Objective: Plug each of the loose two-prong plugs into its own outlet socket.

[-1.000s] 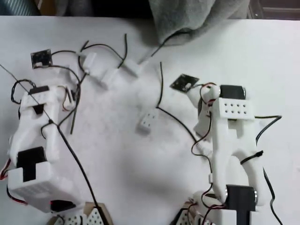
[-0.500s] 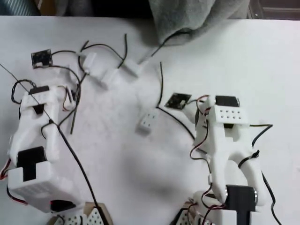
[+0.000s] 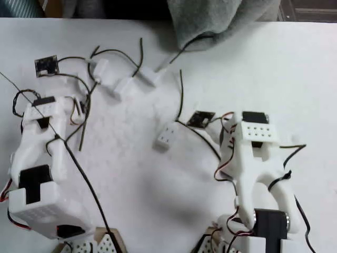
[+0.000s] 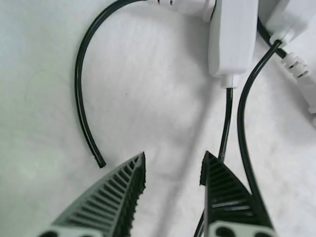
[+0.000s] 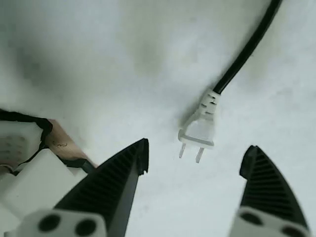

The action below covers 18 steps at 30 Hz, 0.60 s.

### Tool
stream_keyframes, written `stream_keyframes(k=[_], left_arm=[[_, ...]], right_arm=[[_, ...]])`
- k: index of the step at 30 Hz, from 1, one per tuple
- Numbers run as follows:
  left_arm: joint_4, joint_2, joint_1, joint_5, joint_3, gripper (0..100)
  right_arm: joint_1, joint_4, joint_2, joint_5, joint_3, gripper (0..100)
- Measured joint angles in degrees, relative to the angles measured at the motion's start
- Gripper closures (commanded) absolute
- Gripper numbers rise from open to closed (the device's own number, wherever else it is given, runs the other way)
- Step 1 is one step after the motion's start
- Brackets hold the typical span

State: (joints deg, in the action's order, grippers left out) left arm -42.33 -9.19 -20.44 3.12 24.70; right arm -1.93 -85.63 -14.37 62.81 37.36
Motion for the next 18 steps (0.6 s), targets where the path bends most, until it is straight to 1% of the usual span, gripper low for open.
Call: stream_keyframes(k=[4, 10, 15, 18], left_arm=[[0.0, 0.0, 0.0, 0.0, 0.0, 81], [0.0, 0.0, 0.0, 0.0, 0.0, 81], [0.0, 0.0, 0.0, 0.0, 0.0, 81], [0.0, 0.0, 0.0, 0.0, 0.0, 81]], right_arm=[[-4.0, -2.0, -0.6, 0.5, 0.1, 69.3], [-11.3, -2.5, -8.6, 6.9, 1.5, 69.3], [-11.9, -2.7, -16.4, 9.3, 5.5, 69.3], [-9.5, -2.9, -18.6, 9.4, 6.8, 69.3]])
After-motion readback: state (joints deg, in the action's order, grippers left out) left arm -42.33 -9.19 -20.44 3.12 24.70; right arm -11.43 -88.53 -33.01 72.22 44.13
